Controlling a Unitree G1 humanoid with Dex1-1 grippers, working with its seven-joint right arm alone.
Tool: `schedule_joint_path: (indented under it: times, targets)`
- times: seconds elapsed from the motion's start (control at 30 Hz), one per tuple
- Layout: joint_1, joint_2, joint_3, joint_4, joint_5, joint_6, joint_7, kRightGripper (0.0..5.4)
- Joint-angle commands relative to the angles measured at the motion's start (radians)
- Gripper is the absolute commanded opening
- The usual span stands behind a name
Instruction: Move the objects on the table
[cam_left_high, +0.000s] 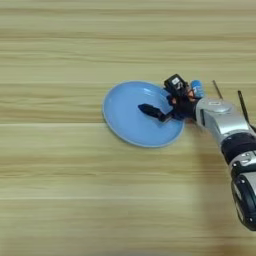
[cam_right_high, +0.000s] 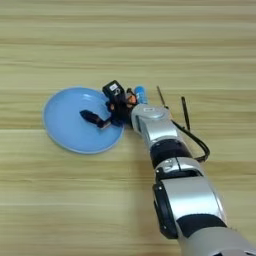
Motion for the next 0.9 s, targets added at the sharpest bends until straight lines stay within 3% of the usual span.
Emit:
schedule_joint_path:
  times: [0.03, 0.9]
  targets:
    - [-0.055, -0.028, -0.001, -0.071, 0.006, 0.003, -0.002, 5.39]
    - [0.011, -0.067, 0.012, -0.219, 0.024, 0.003, 0.112, 5.39]
